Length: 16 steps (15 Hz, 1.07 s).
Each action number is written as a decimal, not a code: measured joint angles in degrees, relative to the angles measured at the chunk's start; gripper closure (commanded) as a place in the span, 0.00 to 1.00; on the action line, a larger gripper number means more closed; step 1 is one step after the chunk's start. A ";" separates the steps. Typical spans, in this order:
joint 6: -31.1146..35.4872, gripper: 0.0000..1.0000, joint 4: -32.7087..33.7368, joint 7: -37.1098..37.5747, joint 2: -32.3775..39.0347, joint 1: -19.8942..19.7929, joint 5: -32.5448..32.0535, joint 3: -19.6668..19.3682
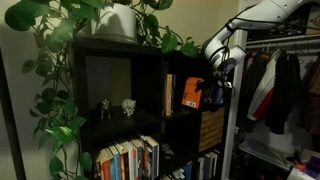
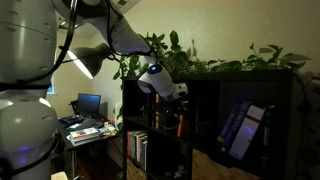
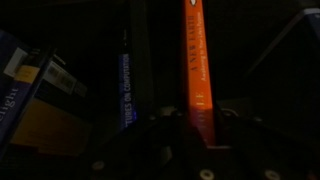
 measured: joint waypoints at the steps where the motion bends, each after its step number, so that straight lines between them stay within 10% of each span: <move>1: 0.00 0.95 0.50 -2.08 0.55 -0.01 2.01 -0.01; 6: 0.01 0.95 2.73 -12.61 2.26 -0.01 11.42 -0.52; 7: 0.01 0.54 3.10 -14.77 2.33 0.02 13.35 -0.66; 16: -0.47 0.04 5.60 -30.42 2.54 2.38 26.03 -2.44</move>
